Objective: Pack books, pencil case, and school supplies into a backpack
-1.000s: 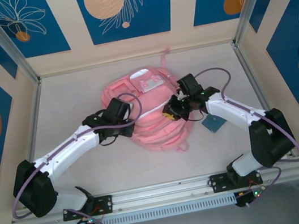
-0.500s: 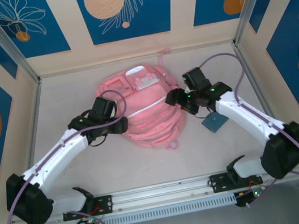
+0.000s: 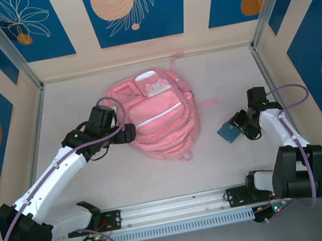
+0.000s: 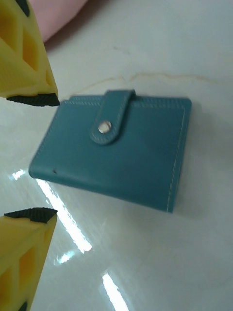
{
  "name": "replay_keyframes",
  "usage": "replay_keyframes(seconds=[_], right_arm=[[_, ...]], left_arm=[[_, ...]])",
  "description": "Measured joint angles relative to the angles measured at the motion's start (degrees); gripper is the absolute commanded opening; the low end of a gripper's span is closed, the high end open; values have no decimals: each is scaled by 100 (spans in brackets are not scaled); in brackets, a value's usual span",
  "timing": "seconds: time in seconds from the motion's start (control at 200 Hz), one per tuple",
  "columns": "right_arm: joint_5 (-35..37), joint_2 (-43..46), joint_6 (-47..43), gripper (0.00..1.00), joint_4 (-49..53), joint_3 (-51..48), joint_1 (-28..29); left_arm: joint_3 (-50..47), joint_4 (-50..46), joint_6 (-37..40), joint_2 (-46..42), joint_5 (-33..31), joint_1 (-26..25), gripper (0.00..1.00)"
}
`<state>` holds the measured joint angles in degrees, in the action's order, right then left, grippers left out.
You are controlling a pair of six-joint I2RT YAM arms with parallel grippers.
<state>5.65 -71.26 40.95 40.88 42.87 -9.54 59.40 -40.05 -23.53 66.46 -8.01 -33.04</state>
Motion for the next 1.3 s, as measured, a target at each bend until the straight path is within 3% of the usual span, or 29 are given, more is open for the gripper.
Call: replay_keyframes(seconds=[0.51, 0.615, 0.785, 0.94, 1.075, 1.3], right_arm=[[-525, -946, -114, 30, -874, -315, -367], [-634, -1014, -120, 23, -938, -313, -389], [-780, -1038, -146, 0, -1049, -308, -400], [-809, -833, -140, 0, -1036, -315, -361], [-1067, -87, -142, 0, -973, -315, -330], [-2028, 918, -164, 0, -846, -50, -321]], left_arm=[[-2, 7, 0, -9, 46, 4, 98], [-2, 7, 4, -9, 120, 4, 98], [17, -11, 63, 37, 378, 4, 98], [195, -7, 227, 219, 793, 2, 97], [531, 11, 413, 557, 1056, -118, 92], [1425, -13, 929, 1600, 1088, -765, 76]])
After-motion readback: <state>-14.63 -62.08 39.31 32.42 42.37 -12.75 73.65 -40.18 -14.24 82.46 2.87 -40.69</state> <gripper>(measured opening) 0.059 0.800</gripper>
